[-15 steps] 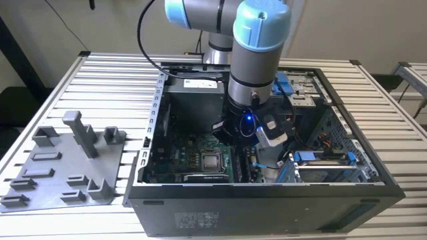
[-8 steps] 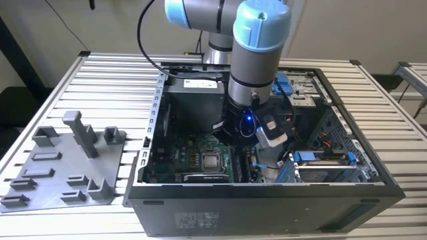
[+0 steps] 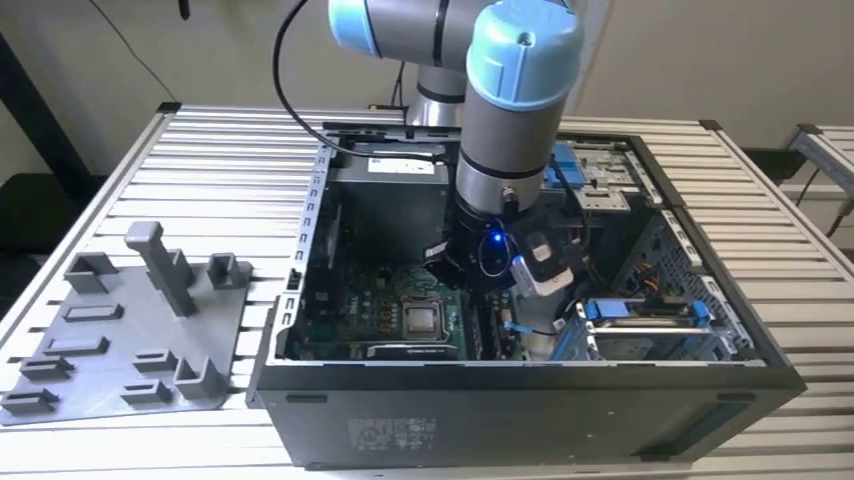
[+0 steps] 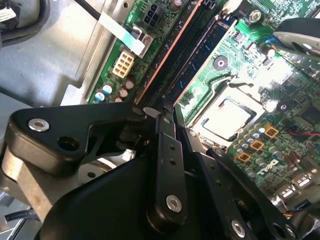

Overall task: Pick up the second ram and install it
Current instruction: 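Insert the second ram into the second slot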

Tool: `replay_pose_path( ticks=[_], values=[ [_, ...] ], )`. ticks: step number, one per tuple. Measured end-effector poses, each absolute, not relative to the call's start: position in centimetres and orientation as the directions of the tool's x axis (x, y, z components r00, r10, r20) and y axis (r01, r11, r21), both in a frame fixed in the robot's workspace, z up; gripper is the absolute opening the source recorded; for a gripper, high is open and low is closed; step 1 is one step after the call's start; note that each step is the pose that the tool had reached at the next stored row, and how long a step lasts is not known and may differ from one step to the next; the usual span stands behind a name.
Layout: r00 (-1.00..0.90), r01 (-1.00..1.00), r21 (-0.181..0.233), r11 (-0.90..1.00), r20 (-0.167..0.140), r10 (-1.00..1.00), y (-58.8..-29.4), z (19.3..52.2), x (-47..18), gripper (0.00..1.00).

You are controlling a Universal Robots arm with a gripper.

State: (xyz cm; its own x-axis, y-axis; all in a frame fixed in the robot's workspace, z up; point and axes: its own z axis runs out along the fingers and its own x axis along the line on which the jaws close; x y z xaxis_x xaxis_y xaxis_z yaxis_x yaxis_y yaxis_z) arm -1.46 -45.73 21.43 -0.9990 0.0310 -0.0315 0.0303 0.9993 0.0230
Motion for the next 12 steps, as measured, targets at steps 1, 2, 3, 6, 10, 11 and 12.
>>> replay_pose_path(
  ticks=[1, 2, 3, 6, 10, 11, 12],
  values=[
    [-0.999, 0.030, 0.024, 0.999, -0.032, 0.031, -45.74, 21.43, -1.46, 0.14],
    [-0.999, 0.030, 0.026, 0.999, -0.031, 0.031, -45.78, 21.40, -1.46, 0.14],
    [-0.999, 0.030, 0.033, 0.999, -0.031, 0.031, -45.86, 21.36, -1.45, 0.14],
    [-0.999, 0.030, 0.046, 0.998, -0.031, 0.032, -46.12, 21.29, -1.46, 0.14],
    [-0.999, 0.030, 0.045, 0.999, -0.031, 0.032, -46.14, 21.31, -1.46, 0.14],
    [-0.999, 0.030, 0.045, 0.999, -0.031, 0.032, -46.14, 21.31, -1.46, 0.14],
    [-0.999, 0.030, 0.045, 0.999, -0.031, 0.032, -46.14, 21.31, -1.46, 0.14]
  ],
)
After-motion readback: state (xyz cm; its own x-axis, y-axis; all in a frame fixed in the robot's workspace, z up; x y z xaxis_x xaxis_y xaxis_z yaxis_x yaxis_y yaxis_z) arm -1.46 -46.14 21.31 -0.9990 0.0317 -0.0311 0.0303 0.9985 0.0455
